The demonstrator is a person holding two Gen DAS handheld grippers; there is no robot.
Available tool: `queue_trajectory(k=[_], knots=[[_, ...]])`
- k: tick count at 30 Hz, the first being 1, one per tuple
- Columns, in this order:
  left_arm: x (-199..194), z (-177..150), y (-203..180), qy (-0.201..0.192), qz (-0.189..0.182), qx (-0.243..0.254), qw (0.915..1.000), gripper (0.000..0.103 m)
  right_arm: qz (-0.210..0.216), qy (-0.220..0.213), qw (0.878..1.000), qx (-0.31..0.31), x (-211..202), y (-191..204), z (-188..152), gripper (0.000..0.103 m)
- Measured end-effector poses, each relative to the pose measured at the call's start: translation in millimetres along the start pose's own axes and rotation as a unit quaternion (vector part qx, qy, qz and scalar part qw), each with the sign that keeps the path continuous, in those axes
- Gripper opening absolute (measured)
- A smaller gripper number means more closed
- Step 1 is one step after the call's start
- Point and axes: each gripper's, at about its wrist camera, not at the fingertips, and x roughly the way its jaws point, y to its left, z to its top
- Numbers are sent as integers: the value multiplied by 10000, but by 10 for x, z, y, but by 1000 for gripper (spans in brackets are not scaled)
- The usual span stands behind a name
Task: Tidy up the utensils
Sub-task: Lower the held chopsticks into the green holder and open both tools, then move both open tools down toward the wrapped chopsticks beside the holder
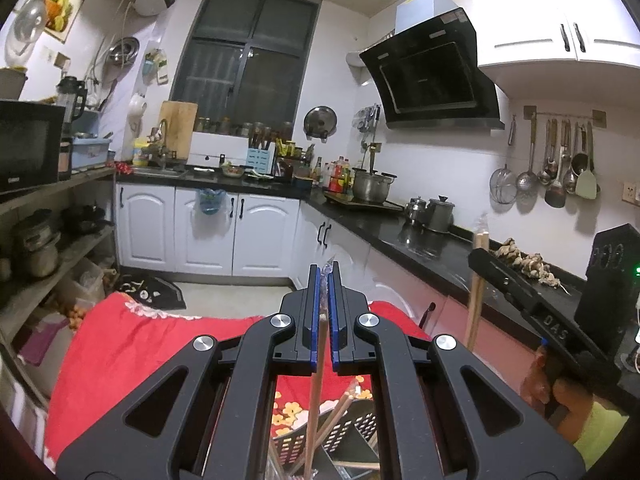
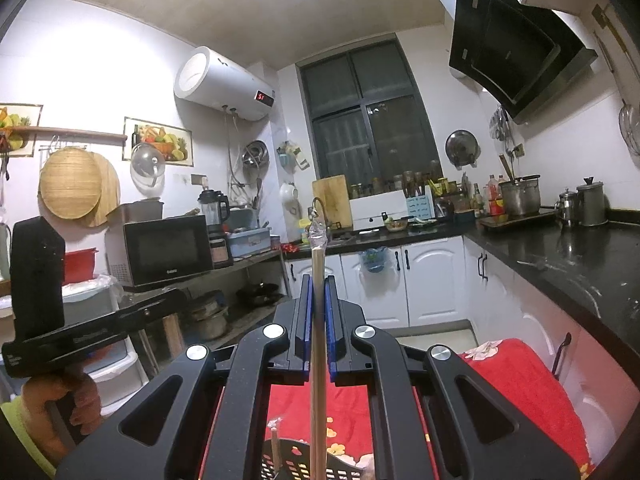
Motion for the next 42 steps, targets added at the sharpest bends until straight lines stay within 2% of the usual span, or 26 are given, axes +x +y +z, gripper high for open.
queue_trajectory(k=[12,18,20,24,28,29,32,34,39,42], knots=[[180,-403,-74,120,-109,72,9998,2,-208,-235,9995,-1,176,-31,-349,6],[273,-602,-128,266,-177,131,9994,2,-252,131,9996,71,180,-48,-551,8],[291,-649,-140,326,-189,137,9992,2,-228,278,9991,229,131,-90,-608,19],[326,-740,-146,531,-232,67,9983,2,-247,432,9983,304,9,-124,-673,20],[298,-784,-167,630,-253,71,9977,4,-391,689,9964,301,-121,-123,-702,28],[280,-789,-164,661,-263,48,9975,9,-432,764,9957,289,-148,-124,-707,32],[227,-816,-168,694,-224,61,9973,35,-586,970,9934,195,-228,-103,-711,39],[186,-818,-169,663,-183,72,9976,39,-640,1055,9922,177,-270,-94,-715,43],[60,-756,-168,530,-185,11,9984,65,-742,1213,9898,82,-409,-60,-694,57],[-30,-696,-170,451,-171,-5,9988,76,-798,1232,9891,57,-516,-54,-671,63]])
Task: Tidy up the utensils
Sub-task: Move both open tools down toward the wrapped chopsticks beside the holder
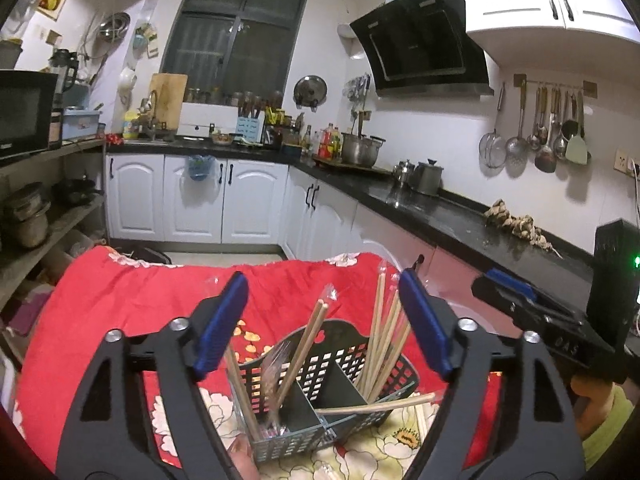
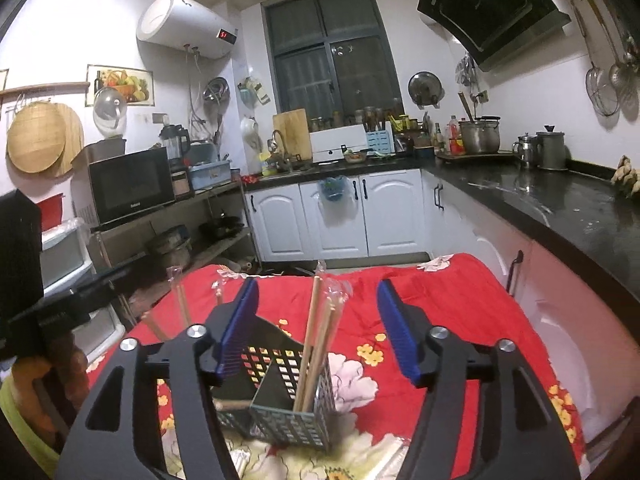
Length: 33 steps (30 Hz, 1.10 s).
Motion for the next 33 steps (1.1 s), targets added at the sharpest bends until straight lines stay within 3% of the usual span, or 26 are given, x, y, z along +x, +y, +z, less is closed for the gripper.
queue_trajectory(k=[3,5,33], knots=[[-71,27,-15,30,-9,-33,10000,90,-2,59,10000,-18,-89,-9,-17,68],[-117,16,-32,64,3,-17,10000,92,-28,117,9999,-37,-145,3,-39,74],[-536,-555,-189,559,-58,-251,9981,92,-63,391,9991,-143,-614,50,-348,84]])
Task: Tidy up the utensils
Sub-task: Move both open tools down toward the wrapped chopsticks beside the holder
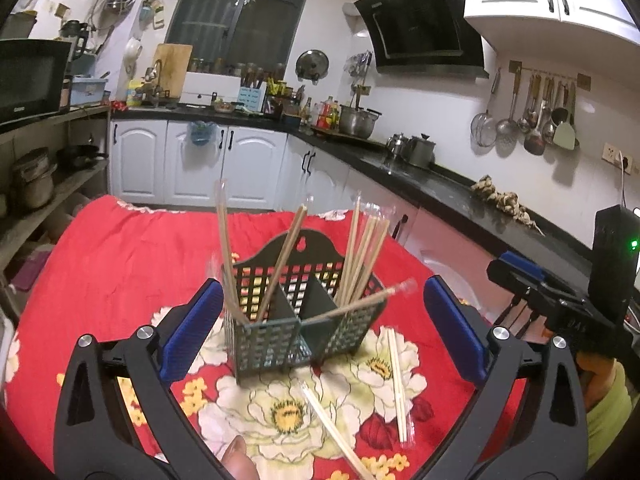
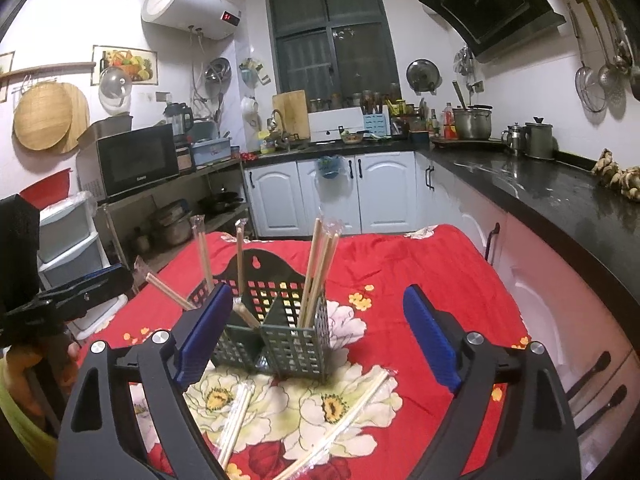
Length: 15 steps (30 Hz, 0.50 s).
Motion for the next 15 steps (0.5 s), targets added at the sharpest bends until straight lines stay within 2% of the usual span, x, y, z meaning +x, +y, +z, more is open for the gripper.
queue_trajectory(k=[15], knots=[[40,-318,-35,433,50,-21,9990,92,-118,282,9995,-46,-62,-54,-215,86]])
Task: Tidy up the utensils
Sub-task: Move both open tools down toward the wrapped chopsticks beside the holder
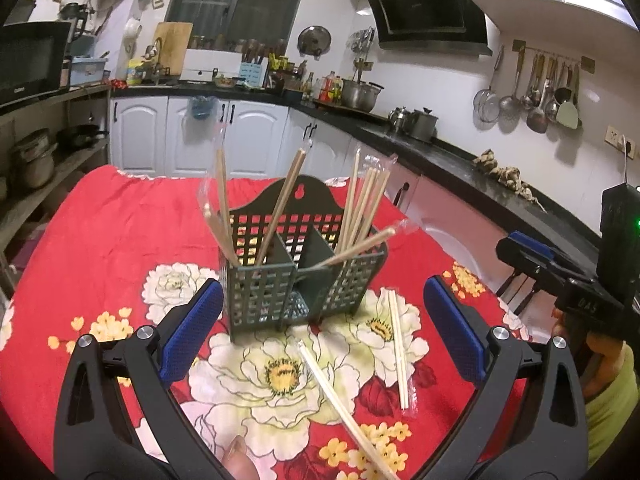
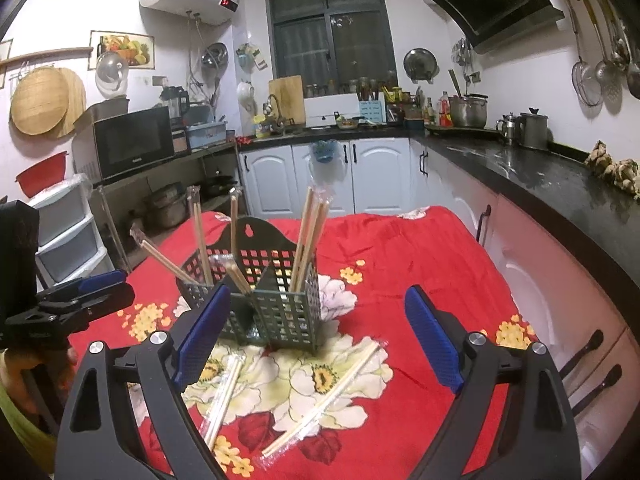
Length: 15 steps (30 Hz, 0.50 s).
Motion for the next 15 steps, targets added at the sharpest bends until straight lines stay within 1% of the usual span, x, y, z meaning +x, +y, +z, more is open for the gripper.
queue_trajectory(k=[6,15], knots=[[31,-110,-8,160,57,-32,9999,92,-66,162,9998,25,3,-93,-115,86],[278,-297,-22,621,-28,-93,9980,92,-191,536,9984,4,110,-180,-312,86]])
